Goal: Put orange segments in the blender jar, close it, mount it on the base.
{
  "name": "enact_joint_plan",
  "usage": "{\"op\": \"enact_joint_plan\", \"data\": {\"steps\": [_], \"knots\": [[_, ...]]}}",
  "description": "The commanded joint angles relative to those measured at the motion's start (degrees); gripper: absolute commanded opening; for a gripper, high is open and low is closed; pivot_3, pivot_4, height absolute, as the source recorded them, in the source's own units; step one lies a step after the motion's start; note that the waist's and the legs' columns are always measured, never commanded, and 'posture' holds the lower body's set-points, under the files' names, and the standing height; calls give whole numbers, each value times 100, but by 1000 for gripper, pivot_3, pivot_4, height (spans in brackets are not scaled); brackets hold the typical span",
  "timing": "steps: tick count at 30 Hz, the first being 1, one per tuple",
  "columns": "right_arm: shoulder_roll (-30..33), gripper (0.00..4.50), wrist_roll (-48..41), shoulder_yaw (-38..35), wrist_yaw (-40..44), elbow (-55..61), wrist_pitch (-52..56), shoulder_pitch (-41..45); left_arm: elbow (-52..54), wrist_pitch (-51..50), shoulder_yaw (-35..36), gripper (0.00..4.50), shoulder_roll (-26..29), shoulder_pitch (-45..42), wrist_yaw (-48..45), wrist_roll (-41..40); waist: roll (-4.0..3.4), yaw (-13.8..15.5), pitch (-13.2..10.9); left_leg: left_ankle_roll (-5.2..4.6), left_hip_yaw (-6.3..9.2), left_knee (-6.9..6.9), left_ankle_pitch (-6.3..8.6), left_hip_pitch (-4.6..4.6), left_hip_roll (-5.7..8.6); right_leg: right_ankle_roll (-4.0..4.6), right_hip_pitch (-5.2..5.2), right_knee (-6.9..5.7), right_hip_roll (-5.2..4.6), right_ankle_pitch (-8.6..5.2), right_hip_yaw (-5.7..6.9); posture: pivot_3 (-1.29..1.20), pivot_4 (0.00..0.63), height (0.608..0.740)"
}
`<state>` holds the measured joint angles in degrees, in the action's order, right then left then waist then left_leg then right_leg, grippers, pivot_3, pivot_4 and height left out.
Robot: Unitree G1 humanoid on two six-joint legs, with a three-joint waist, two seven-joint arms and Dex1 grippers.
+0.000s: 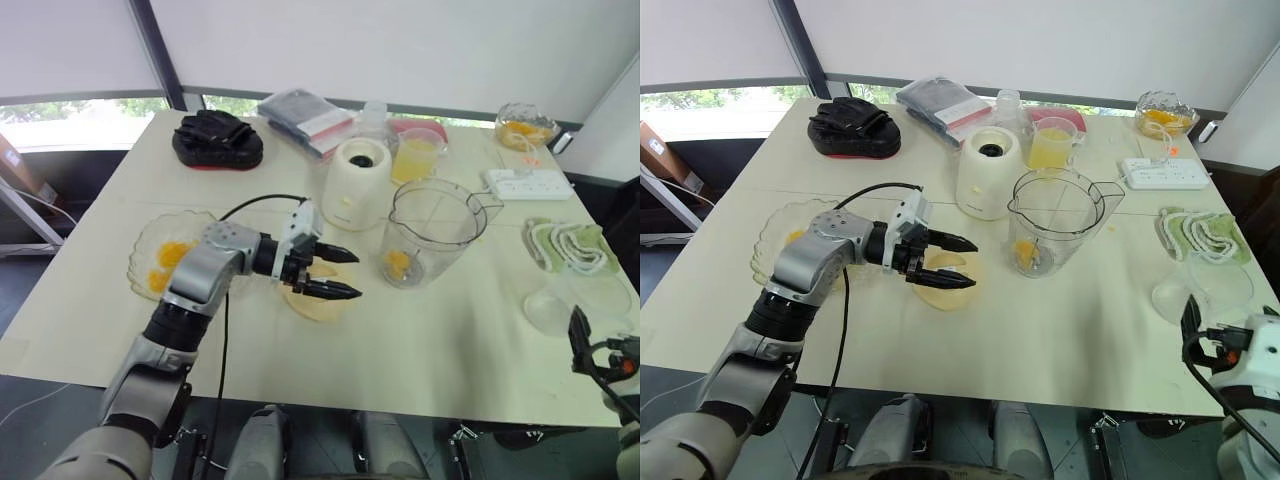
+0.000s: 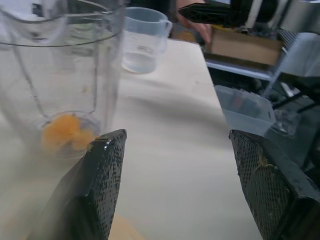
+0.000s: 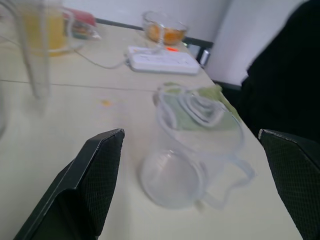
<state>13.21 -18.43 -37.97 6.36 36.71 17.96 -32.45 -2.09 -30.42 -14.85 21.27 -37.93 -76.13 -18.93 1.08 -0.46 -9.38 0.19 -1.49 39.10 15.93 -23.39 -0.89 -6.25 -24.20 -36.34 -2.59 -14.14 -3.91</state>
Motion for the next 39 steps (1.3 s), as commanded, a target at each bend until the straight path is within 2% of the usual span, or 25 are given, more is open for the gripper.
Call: {"op": "enact_joint_plan", "data": {"steps": [1, 10, 19, 28, 39], "knots": [[-108, 4500, 41, -314, -13, -179, -261, -143, 234, 134, -16, 3409, -2, -11, 39, -115, 0, -9, 0, 0, 0, 0, 0, 0, 0, 0, 0, 0, 0, 0, 0, 0, 150, 740], [-7, 4500, -190, -638, -297, -893, -120, 382, 665, 78, -152, 3409, 115, 198, 104, -190, -3, -22, 0, 0, 4, -14, 1, 0, -3, 1, -1, 6, 2, -2, 2, 0, 150, 740], [174, 4500, -132, -584, -264, -1531, -149, 748, 1041, -20, -193, 3409, 302, 353, 291, -289, -40, -48, 18, 0, -5, -8, 1, 4, -3, 2, 2, 6, -5, -1, -8, 0, 150, 740], [468, 4500, -92, -458, -242, -2269, -144, 1339, 1269, -131, -147, 3409, 434, 424, 492, -421, -46, -55, 19, 0, -8, -8, 0, 5, 2, 2, 2, 6, -2, -1, -10, 0, 150, 740], [510, 4500, 9, -380, -225, -2758, -333, 1569, 1478, -170, -139, 3409, 565, 510, 662, -480, -52, -65, 18, -1, -8, -8, 0, 6, 4, 1, 2, 6, -1, -1, -11, 0, 150, 740]]}}
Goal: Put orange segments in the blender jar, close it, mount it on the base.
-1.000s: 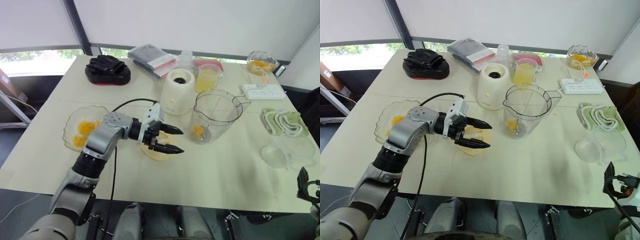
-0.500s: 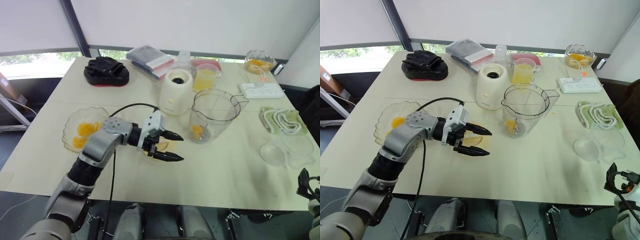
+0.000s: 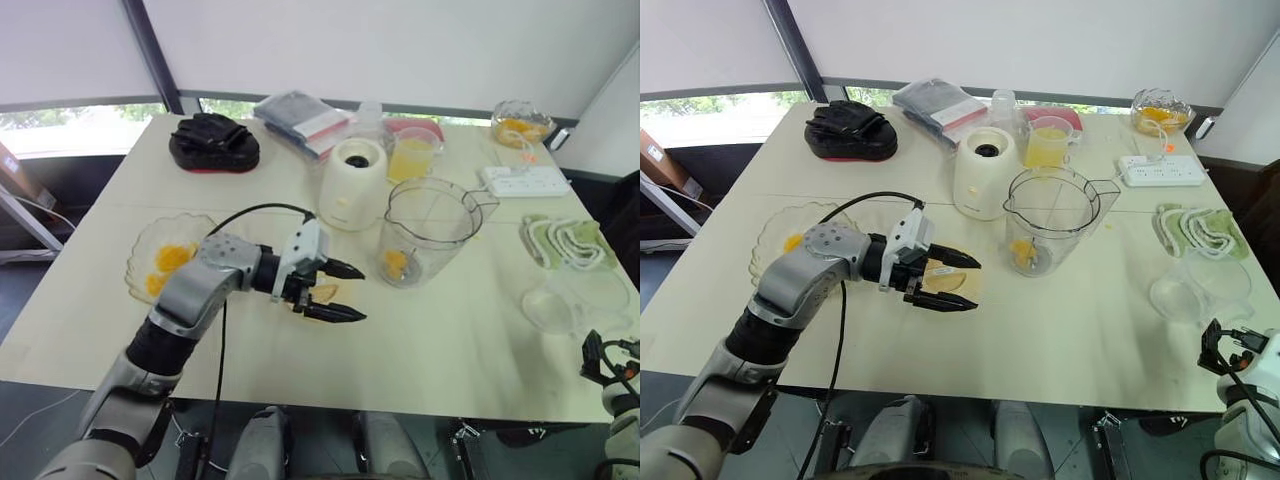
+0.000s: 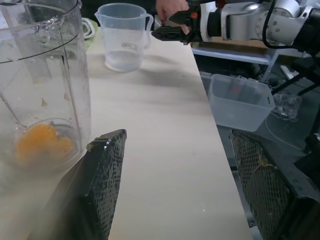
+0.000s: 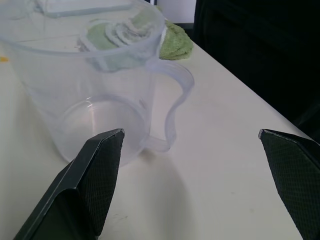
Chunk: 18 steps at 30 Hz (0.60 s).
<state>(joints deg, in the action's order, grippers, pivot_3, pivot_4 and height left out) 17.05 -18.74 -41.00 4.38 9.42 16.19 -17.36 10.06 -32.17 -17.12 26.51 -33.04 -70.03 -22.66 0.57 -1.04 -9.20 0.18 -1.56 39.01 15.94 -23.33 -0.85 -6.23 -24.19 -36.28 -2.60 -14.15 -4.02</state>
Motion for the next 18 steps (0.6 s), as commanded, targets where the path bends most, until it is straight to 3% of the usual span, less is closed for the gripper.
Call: {"op": "enact_joint_plan", "data": {"steps": [1, 18], "knots": [[143, 4500, 44, -79, -36, -66, -160, 100, 277, 1, 84, 3409, 47, 26, 71, -117, 0, -9, 0, 0, 0, 0, 0, 1, 0, 0, 0, 0, 0, 0, 0, 0, 150, 740], [504, 4500, 90, -175, -171, -937, -437, 671, 493, -140, 128, 3409, 224, 59, 259, -292, -4, -10, -1, 0, -1, 0, 0, 0, 2, 0, 0, 0, 1, 0, -2, 0, 150, 740]]}}
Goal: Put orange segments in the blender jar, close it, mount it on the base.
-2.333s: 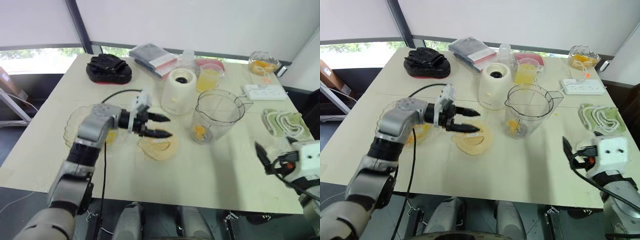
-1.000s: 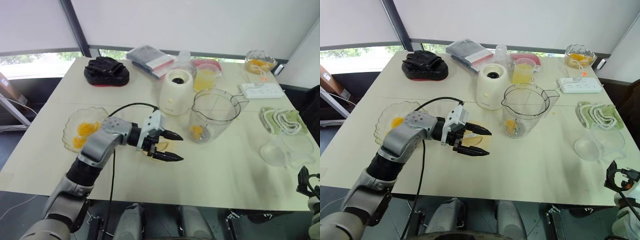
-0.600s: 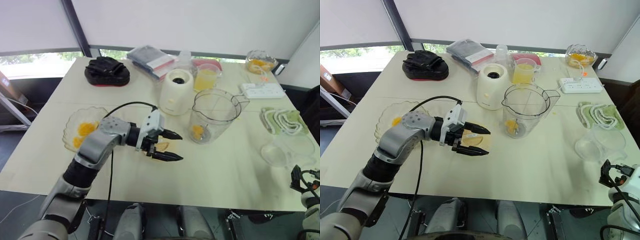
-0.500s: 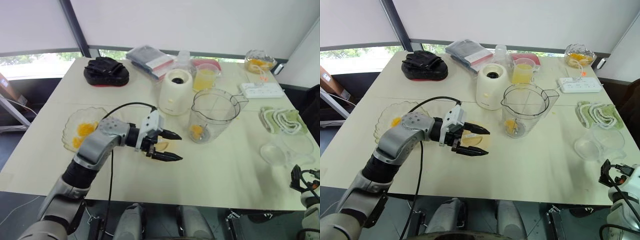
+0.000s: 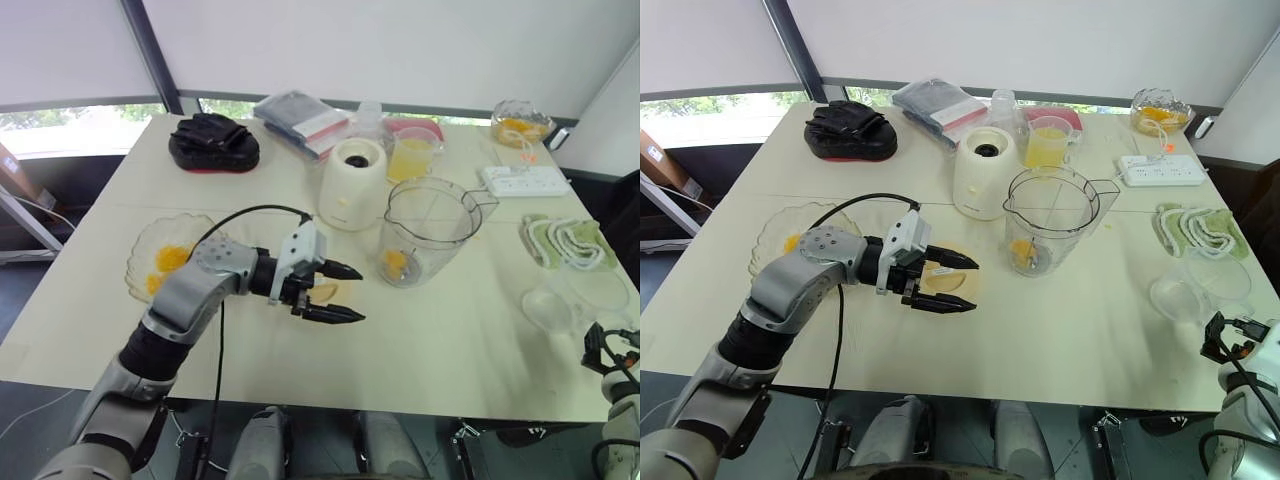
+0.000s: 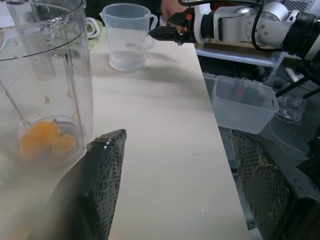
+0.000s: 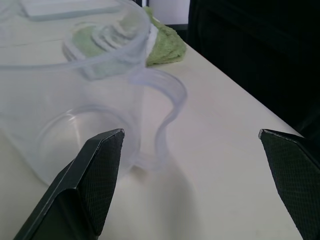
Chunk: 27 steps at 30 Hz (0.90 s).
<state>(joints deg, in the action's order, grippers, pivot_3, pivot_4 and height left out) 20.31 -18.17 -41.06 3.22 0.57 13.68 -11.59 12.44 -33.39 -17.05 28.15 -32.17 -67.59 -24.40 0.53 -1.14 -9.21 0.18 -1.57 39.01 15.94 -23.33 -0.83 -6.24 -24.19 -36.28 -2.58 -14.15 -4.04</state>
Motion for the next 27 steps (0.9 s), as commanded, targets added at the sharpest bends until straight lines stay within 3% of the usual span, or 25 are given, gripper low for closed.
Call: {"op": "enact_joint_plan", "data": {"steps": [1, 27], "knots": [[204, 4500, 24, -181, -79, -110, -199, 142, 261, -18, 125, 3409, 72, -29, 26, -122, 0, -4, 0, 0, 0, 0, 0, 0, 0, 0, 0, 0, 0, 0, 0, 0, 150, 740], [449, 4500, -83, -213, -269, -1030, -464, 728, 327, -87, 144, 3409, 159, -102, 248, -201, 0, -8, -1, 0, -2, 0, 0, 0, 1, 0, 0, 0, 2, 0, -4, 0, 150, 740]]}}
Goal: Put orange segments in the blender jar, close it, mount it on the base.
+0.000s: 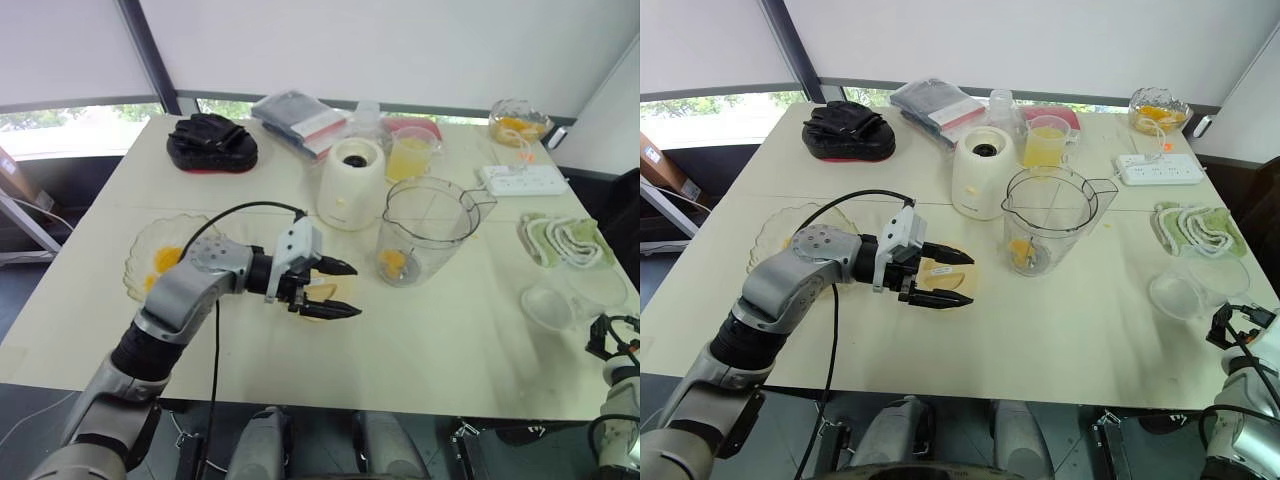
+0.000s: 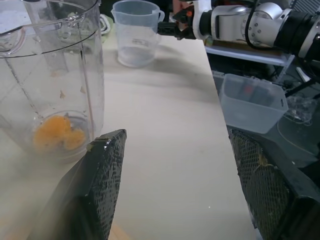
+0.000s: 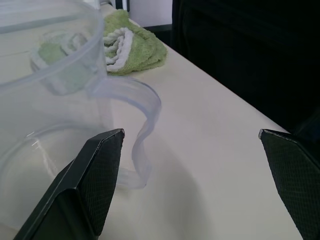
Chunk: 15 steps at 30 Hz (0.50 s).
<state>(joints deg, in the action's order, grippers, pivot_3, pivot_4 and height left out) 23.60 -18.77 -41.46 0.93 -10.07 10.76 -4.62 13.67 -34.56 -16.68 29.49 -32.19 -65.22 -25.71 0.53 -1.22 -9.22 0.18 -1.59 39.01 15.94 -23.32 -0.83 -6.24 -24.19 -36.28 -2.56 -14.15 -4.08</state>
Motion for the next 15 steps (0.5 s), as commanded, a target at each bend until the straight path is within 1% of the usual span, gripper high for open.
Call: {"op": "enact_joint_plan", "data": {"steps": [1, 15], "knots": [[122, 4500, -28, -168, -42, 27, -183, 28, 196, 36, 102, 3409, 23, -105, 14, -65, 0, 0, 0, 0, 0, 0, 0, 0, 0, 0, 0, 0, 0, 0, 0, 0, 150, 740], [183, 4500, -65, -204, -82, -147, -357, 125, 134, 121, 51, 3409, 14, -152, -18, 8, 0, 0, 0, 0, 0, 0, 0, 0, 0, 0, 0, 0, 0, 0, 0, 0, 150, 740]]}}
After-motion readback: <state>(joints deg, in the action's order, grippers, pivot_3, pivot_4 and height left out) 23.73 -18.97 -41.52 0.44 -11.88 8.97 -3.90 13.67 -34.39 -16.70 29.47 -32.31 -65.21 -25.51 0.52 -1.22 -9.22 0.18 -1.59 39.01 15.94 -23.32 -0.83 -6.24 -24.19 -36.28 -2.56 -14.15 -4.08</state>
